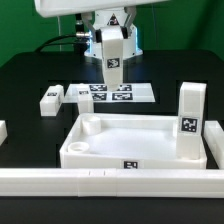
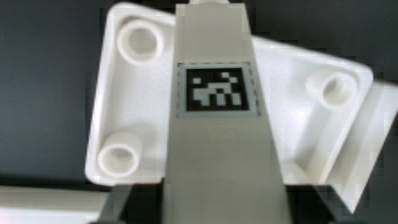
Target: Assemble desk
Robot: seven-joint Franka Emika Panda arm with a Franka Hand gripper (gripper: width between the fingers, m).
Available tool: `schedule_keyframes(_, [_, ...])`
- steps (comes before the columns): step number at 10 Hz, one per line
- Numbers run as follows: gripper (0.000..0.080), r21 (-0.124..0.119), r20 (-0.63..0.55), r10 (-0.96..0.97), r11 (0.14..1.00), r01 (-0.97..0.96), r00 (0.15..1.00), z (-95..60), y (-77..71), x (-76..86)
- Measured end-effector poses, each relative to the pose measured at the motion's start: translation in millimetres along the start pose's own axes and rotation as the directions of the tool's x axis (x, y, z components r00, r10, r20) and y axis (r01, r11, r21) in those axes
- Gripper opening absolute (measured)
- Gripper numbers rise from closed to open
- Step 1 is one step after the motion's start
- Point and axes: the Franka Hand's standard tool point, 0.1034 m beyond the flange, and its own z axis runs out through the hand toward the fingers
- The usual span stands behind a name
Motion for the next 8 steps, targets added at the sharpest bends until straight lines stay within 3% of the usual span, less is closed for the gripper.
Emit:
schedule_keyframes(4, [0.0290, -0.100, -0.244, -0.033, 0.995, 0.009, 0.969, 1.6, 20.5, 2.6])
schedule_keyframes(6, [0.0290, -0.094, -0.297, -0.014, 0.995, -0.015, 0.955, -7.3, 31.6, 11.1])
schedule_keyframes(8, [0.0290, -0.076, -0.293, 0.010, 0.997, -0.034, 0.956, -6.7, 35.2, 18.4])
